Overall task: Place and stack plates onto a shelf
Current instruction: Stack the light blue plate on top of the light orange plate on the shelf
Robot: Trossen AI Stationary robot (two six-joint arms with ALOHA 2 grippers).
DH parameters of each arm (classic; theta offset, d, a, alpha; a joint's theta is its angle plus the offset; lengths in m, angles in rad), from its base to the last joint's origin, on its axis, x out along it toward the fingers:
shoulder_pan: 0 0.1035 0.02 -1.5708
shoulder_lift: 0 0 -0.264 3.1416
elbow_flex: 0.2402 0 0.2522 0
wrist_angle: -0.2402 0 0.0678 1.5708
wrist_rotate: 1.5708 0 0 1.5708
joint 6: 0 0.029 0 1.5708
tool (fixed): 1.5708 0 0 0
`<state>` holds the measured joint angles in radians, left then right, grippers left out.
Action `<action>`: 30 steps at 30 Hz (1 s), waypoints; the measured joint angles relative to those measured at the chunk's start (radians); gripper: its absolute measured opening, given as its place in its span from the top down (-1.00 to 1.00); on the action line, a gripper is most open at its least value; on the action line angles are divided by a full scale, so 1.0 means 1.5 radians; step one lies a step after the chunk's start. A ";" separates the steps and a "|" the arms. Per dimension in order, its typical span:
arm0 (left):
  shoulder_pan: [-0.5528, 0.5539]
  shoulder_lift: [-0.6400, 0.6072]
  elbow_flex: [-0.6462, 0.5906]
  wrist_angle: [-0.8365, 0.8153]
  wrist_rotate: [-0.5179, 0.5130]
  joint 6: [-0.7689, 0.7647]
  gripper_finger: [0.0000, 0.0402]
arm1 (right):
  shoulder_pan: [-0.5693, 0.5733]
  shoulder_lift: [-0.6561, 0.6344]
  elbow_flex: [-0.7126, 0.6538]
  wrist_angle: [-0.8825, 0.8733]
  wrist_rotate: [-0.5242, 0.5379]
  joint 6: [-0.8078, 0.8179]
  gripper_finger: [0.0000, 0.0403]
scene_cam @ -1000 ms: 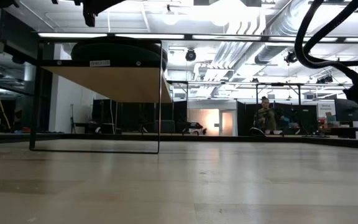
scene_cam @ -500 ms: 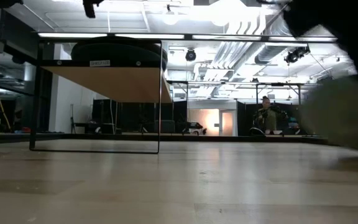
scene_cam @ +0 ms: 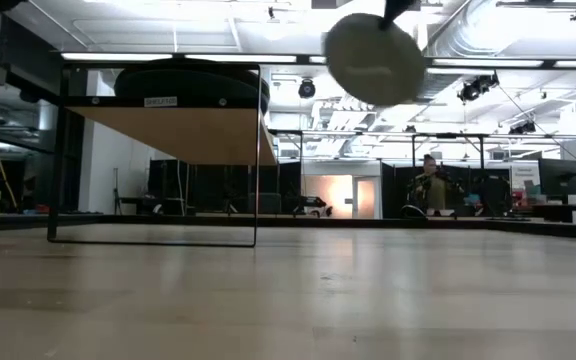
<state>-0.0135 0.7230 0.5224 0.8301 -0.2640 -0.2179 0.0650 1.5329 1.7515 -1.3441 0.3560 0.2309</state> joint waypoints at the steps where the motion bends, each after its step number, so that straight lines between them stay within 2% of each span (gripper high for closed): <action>1: 0.000 -0.004 0.000 0.000 0.000 -0.011 0.13 | -0.013 0.006 0.025 0.001 0.008 -0.052 1.00; 5: 0.000 -0.021 0.000 0.008 0.000 -0.051 0.13 | -0.058 0.059 0.131 0.014 0.009 -0.282 1.00; 11: 0.000 -0.038 0.000 0.028 0.000 -0.063 0.13 | -0.089 0.192 0.283 0.019 0.013 -0.605 1.00; 16: 0.000 -0.043 0.000 0.035 -0.005 -0.063 0.13 | -0.128 0.305 0.397 0.021 0.025 -0.794 1.00; 20: 0.000 -0.042 0.000 0.034 -0.005 -0.067 0.13 | -0.169 0.336 0.365 0.092 0.032 -0.895 1.00; 24: 0.000 -0.042 0.000 0.033 -0.005 -0.081 0.13 | -0.206 0.351 0.326 0.152 0.006 -0.988 1.00; 27: 0.000 -0.042 -0.001 0.034 -0.006 -0.081 0.13 | -0.227 0.364 0.315 0.190 0.001 -1.010 1.00; 30: 0.000 -0.042 -0.001 0.033 -0.006 -0.081 0.13 | -0.241 0.377 0.315 0.200 -0.039 -1.011 1.00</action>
<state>-0.0139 0.6605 0.5217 0.8803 -0.2737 -0.3389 -0.2965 2.0980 2.2238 -1.0438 0.2968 -1.2849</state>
